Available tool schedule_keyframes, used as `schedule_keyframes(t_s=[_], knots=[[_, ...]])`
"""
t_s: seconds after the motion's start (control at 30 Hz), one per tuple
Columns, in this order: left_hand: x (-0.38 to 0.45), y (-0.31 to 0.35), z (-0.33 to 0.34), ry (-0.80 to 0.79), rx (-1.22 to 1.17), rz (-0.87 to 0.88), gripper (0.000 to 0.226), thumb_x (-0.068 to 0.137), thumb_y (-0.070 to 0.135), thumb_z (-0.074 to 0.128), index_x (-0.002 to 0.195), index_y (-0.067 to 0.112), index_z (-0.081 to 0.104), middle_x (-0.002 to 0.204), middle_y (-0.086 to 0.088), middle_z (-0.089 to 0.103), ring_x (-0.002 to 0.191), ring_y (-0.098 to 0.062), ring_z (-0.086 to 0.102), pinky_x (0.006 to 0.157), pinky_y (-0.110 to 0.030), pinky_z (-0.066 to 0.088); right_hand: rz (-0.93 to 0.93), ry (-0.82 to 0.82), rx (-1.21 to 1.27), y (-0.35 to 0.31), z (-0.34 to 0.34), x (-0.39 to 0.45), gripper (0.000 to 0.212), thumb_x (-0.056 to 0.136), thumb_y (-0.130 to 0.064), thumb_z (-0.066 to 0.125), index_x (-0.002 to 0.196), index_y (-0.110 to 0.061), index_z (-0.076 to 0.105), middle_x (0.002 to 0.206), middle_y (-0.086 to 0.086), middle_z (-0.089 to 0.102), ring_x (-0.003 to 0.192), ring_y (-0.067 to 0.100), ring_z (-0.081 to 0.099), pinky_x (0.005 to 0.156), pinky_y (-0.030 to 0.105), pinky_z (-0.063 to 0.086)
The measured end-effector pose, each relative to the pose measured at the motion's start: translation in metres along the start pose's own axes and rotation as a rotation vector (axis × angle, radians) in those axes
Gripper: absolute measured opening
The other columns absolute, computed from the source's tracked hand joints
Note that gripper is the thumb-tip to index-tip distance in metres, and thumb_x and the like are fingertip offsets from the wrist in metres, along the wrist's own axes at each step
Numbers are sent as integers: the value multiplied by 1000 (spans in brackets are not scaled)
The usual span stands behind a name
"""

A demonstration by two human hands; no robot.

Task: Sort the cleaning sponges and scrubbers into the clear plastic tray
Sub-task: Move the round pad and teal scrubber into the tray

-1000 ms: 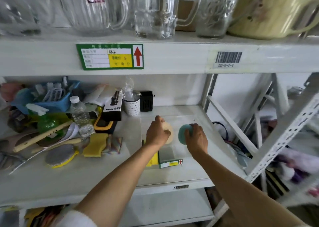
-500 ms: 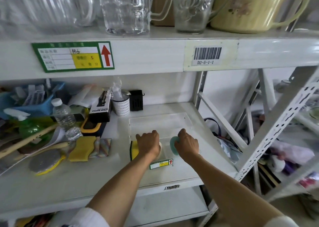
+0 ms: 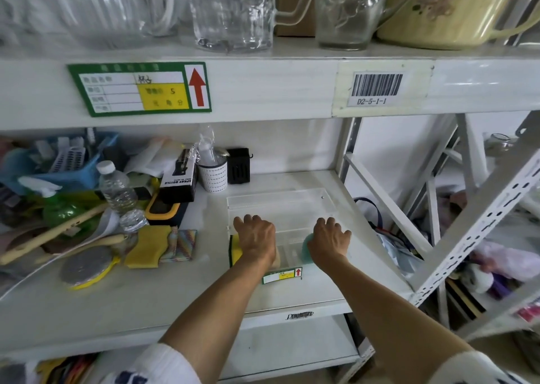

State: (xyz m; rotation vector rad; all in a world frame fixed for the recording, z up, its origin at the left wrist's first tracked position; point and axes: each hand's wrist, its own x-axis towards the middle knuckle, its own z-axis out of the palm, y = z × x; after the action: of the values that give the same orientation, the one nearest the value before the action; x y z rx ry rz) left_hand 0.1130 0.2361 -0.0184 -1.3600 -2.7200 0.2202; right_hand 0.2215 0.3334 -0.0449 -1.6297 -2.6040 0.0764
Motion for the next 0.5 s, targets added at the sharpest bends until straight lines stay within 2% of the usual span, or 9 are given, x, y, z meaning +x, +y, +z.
schedule_keyframes(t_s=[0.13, 0.3, 0.5], knots=[[0, -4, 1, 65, -169, -21, 23, 89, 31, 55, 103, 14, 62, 111, -8, 63, 108, -29, 54, 93, -43, 34, -8, 115, -10, -4, -6, 1, 38, 91, -40, 51, 118, -14, 51, 116, 7, 54, 108, 26, 55, 90, 41, 38], [-1, -22, 0, 278, -422, -63, 27, 94, 35, 46, 104, 12, 58, 106, -8, 65, 101, -29, 61, 86, -40, 42, -96, 286, 192, -35, -30, 3, 25, 94, -34, 46, 107, -16, 56, 108, 6, 60, 100, 26, 59, 85, 41, 39], [-13, -63, 11, 383, -742, -156, 15, 92, 24, 48, 93, 14, 59, 98, -7, 65, 94, -27, 63, 79, -39, 46, -292, 325, 413, -100, -52, -15, 16, 93, -27, 50, 102, -17, 58, 104, 5, 64, 97, 28, 62, 83, 38, 40]])
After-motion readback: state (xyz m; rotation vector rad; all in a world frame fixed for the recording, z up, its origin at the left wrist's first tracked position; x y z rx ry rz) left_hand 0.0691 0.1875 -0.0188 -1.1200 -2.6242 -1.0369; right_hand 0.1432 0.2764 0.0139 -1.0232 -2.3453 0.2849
